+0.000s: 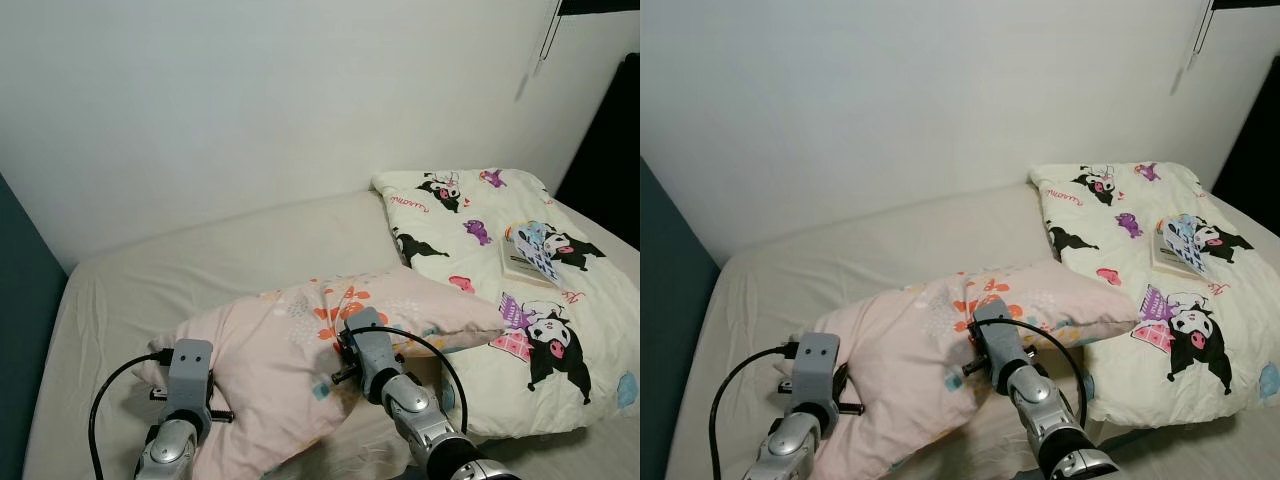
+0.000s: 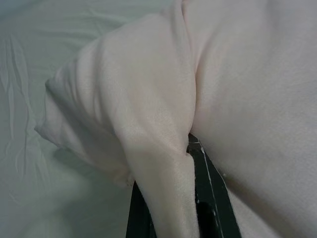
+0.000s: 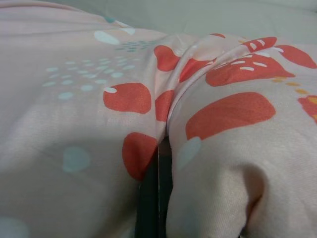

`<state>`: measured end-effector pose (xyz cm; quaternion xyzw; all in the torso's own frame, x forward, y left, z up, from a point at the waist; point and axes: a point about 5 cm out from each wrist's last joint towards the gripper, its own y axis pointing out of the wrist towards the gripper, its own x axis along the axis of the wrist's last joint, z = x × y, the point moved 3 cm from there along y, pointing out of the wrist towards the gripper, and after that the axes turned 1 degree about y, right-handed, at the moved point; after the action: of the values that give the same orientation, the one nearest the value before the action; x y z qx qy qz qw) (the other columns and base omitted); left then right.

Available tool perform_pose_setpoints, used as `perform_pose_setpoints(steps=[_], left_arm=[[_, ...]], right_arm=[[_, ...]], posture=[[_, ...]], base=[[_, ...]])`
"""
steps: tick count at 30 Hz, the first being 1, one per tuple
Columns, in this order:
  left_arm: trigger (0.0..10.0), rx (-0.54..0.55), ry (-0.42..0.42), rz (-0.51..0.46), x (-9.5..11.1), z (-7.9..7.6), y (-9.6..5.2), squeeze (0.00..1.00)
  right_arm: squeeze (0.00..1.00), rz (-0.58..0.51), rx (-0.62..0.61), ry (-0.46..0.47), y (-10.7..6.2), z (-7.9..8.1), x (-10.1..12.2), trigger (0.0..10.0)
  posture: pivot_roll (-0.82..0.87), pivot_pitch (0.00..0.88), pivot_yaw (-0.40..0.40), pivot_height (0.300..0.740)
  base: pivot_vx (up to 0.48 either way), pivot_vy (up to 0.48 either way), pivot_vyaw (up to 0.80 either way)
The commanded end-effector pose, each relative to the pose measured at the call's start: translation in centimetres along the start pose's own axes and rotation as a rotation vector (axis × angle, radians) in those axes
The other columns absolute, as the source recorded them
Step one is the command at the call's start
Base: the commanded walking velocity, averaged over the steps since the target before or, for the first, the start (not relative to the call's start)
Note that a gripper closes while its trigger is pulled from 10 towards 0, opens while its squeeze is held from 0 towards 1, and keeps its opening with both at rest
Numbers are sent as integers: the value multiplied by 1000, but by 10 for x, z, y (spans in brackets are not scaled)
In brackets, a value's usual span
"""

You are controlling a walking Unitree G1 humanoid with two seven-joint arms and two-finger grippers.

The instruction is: Clean up the room

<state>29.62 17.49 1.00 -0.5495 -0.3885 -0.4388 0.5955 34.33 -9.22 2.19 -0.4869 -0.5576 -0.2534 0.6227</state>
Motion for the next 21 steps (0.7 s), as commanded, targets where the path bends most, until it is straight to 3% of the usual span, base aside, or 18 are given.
perform_pose_setpoints(steps=[1, 6, 11, 21], left_arm=[[10000, -1, 14, -60, 13, 1, 2, 0], [10000, -2, 14, -60, 13, 0, 2, 0], [10000, -3, 13, -61, 13, 0, 2, 0], [10000, 17, -22, -69, 15, 4, 2, 0]], right_arm=[[0, -96, 33, 15, 5, 7, 21, 10000], [0, -102, 50, 7, 4, 8, 21, 10000], [0, -98, 55, 13, 4, 9, 20, 10000], [0, -105, 61, 16, 5, 10, 22, 10000]], posture=[[42, 51, -20, 740], [40, 50, -20, 740], [40, 47, -19, 740], [42, 53, -22, 740]], base=[[0, 0, 0], [0, 0, 0], [0, 0, -800], [0, 0, 0]])
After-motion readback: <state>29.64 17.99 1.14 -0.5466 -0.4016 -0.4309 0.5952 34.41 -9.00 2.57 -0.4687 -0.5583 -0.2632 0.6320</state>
